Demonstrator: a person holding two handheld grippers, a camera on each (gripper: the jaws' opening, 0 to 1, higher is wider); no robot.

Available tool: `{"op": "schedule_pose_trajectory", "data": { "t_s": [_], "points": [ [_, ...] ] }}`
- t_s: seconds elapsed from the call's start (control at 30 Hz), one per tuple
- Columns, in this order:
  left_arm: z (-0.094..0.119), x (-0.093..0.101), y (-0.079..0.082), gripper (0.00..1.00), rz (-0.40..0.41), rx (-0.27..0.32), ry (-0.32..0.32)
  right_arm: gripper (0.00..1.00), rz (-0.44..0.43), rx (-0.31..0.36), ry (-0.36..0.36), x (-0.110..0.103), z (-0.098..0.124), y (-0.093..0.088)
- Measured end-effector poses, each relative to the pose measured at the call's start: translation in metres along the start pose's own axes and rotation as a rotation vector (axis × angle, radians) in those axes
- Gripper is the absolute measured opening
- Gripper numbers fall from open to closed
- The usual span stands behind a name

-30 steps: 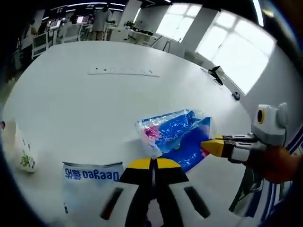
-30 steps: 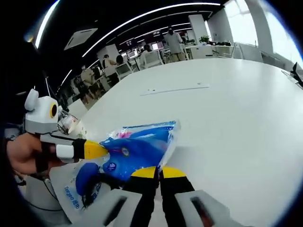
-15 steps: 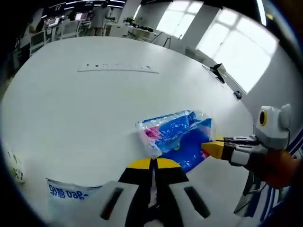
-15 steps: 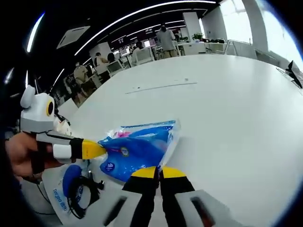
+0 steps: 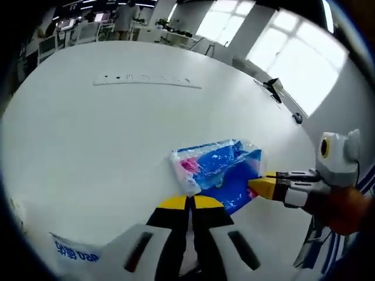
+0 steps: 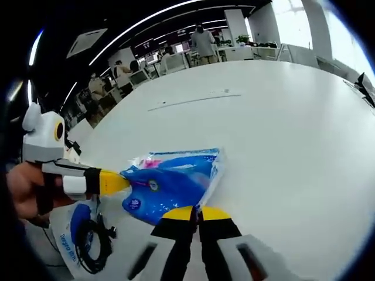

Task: Arrange the tabletop items into an orderly group along one side of the table until the central work area is clear of visible clutter.

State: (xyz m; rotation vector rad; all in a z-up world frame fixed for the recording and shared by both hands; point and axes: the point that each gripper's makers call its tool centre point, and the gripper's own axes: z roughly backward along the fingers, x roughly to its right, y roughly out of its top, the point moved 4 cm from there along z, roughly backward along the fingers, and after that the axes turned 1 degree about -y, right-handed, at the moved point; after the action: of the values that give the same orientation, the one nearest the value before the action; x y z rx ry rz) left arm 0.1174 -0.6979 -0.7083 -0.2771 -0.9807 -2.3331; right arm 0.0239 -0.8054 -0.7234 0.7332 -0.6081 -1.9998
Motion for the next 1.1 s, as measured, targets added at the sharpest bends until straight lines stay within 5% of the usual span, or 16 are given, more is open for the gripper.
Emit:
{"op": "schedule_pose_trajectory", "data": {
  "t_s": [0.4, 0.83, 1.1],
  "points": [
    [-0.006, -0.004, 0.002, 0.0, 0.026, 0.004, -0.004, 0.03, -0.008, -0.017, 0.003, 0.003, -0.006, -0.001],
    [-0.005, -0.008, 0.001, 0.13, 0.017, -0.009, -0.015, 0.11, -0.01, -0.009, -0.014, 0.001, 0.002, -0.002],
    [0.011, -0.004, 0.005, 0.14, -0.013, 0.011, -0.018, 0.18, 0.018, -0.009, -0.035, 0.001, 0.009, 0.002]
  ]
}}
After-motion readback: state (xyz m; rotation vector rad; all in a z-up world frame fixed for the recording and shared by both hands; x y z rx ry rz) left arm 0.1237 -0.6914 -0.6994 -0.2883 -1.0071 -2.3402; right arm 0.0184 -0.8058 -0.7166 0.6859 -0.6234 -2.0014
